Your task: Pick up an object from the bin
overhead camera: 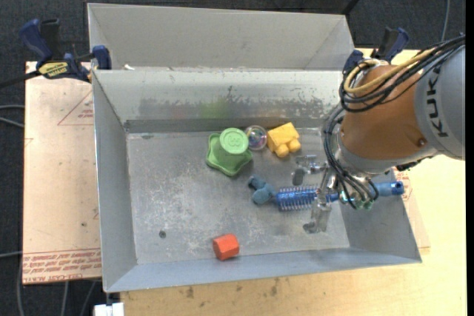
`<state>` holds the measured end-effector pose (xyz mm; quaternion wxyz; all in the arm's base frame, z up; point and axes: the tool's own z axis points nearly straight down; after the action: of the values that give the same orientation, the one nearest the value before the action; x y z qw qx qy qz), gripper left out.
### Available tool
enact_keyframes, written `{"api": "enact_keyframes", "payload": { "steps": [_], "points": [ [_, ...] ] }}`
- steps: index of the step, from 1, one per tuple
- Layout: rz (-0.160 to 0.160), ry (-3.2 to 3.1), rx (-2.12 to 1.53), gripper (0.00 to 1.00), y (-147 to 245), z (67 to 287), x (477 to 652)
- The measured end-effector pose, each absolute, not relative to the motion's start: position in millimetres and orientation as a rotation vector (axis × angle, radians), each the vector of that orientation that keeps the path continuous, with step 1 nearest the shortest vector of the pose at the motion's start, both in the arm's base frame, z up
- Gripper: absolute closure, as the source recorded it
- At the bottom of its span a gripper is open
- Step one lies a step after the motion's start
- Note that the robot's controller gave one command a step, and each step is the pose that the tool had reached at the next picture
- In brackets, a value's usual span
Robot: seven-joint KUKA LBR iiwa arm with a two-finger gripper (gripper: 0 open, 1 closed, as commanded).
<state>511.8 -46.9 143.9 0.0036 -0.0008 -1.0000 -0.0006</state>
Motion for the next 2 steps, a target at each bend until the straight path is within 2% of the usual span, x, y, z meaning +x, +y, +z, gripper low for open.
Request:
{"api": "enact_keyframes", "payload": {
  "steps": [1,2],
  "points": [
    [-0.003,-3.137,-0.041,0.00,-55.2,76.2,525.5],
    [-0.001,-3.142,-0.038,1.00,-54.9,80.1,526.6]
  ]
}}
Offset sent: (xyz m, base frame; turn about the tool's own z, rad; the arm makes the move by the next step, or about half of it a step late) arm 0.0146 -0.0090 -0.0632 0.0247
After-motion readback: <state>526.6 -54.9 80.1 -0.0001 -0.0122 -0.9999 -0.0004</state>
